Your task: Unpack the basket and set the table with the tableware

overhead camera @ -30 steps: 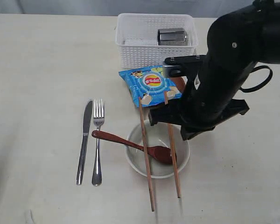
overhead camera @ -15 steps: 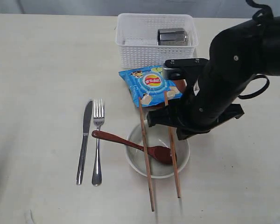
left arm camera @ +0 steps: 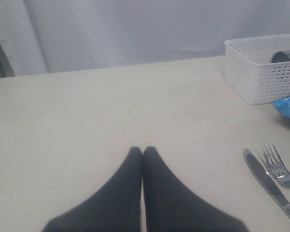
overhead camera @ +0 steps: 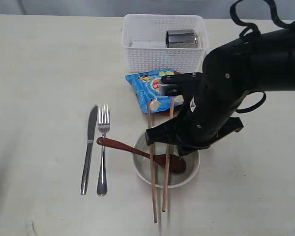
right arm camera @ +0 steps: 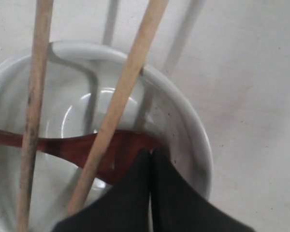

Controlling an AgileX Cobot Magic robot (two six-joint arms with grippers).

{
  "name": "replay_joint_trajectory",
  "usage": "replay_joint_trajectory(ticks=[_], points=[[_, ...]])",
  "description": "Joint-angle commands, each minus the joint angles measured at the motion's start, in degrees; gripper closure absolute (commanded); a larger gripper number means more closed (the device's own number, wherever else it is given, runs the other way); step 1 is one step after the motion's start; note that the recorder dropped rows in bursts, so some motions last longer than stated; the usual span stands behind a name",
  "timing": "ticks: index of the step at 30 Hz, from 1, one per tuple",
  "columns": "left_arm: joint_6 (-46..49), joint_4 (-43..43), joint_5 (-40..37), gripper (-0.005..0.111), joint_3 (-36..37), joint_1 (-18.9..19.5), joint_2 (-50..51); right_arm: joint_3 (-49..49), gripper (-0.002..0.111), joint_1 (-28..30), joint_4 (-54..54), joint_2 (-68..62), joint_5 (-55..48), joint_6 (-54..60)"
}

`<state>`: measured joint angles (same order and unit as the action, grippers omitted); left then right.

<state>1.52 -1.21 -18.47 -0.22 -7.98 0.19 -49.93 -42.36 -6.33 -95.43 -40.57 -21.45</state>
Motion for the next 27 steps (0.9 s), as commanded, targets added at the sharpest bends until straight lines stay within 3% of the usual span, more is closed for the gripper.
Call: replay_joint_trajectory(ticks=[1,27], points=[[0.2,-0.3,0.1,0.107,0.2,0.1,-0.2,0.0,0.109,0.1,0.3,0.0,0.2,1.1],[0.2,-0.3,0.1,0.107,0.2,0.1,-0.2,-4.7,0.109,0.1,3.4,-3.6,4.3,2.1]])
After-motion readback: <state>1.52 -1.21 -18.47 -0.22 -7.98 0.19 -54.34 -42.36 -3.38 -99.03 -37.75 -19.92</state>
